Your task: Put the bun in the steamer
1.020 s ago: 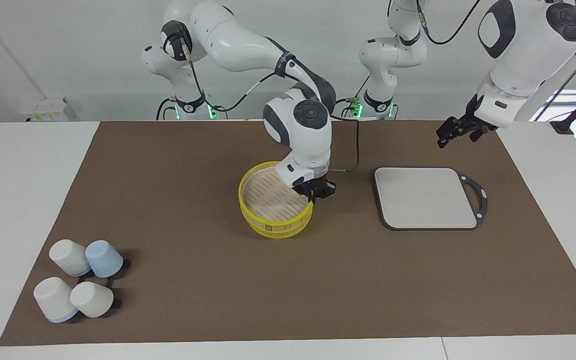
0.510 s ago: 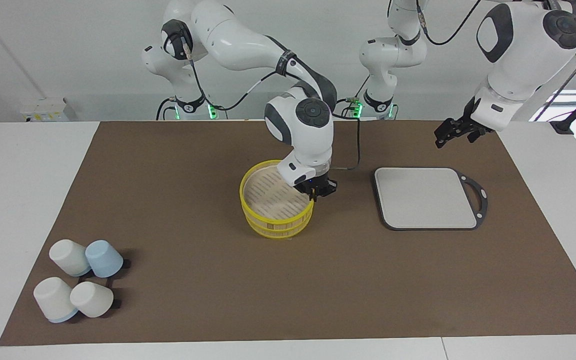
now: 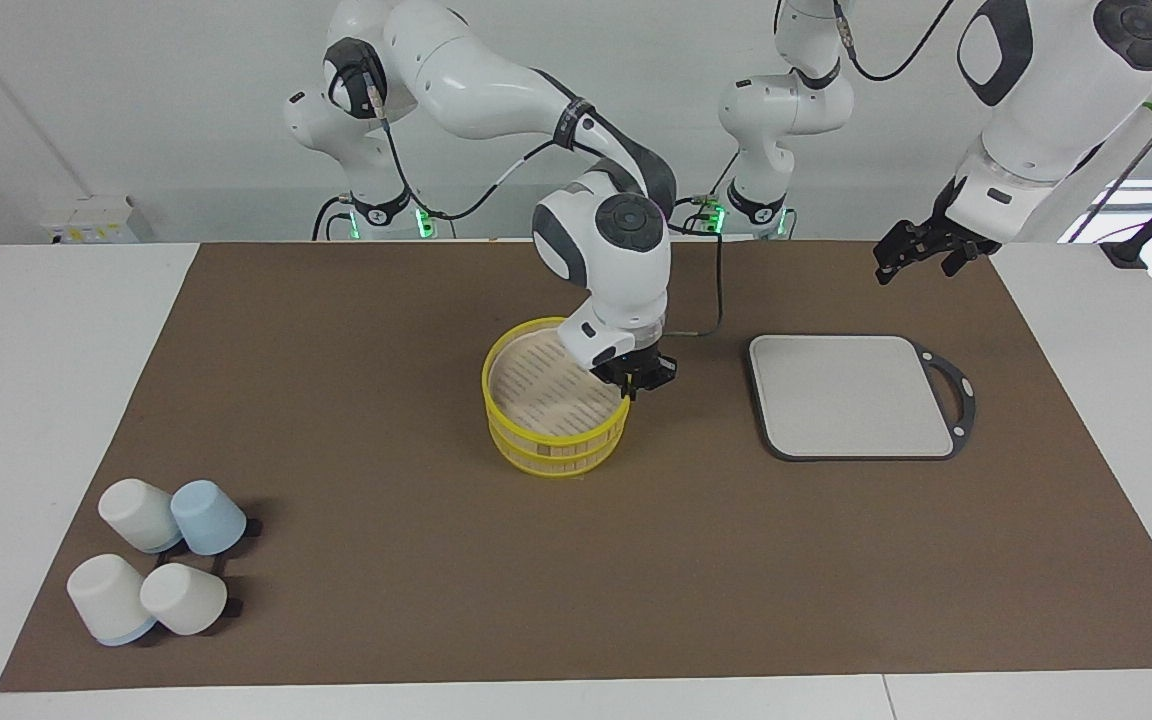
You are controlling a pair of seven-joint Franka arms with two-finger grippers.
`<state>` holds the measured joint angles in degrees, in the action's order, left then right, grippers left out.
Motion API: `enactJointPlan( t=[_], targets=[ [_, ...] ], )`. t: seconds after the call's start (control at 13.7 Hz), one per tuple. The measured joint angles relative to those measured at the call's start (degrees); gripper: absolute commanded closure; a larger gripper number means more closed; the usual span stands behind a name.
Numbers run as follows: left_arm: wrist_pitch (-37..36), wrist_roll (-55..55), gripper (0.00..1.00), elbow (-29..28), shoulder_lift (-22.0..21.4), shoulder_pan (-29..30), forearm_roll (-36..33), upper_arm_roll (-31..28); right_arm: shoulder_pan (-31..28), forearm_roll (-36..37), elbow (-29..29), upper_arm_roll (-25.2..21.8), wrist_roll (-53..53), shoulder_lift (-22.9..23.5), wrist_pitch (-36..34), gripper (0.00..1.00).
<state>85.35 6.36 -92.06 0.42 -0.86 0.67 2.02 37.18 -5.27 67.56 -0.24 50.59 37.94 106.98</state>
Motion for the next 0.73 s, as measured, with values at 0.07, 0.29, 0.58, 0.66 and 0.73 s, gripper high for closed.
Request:
enactJointPlan(
  t=[0.07,0.29,0.58,0.66,0.73],
  targets=[
    [0.01,-0.02,0.0,-0.04,-0.09,0.0,0.0,0.01,0.16,0.0,0.06,0.0,0.0,0.0,0.0,1.0],
    [1.0,-0.12,0.0,-0.1,-0.14,0.0,0.0,0.04,0.19,0.0,0.45,-0.06,0.0,0.0,0.0,1.0],
    [1.8,-0.12,0.0,-0.3,-0.14,0.0,0.0,0.09,-0.06,0.0,0.58,-0.17,0.0,-0.05,0.0,1.0],
    [1.85,-0.12,0.0,-0.34,-0.14,0.0,0.0,0.1,-0.06,0.0,0.61,-0.16,0.0,-0.06,0.0,1.0],
    [1.88,-0.12,0.0,-0.37,-0.14,0.0,0.0,0.13,-0.06,0.0,0.65,-0.16,0.0,-0.08,0.0,1.0]
  ],
)
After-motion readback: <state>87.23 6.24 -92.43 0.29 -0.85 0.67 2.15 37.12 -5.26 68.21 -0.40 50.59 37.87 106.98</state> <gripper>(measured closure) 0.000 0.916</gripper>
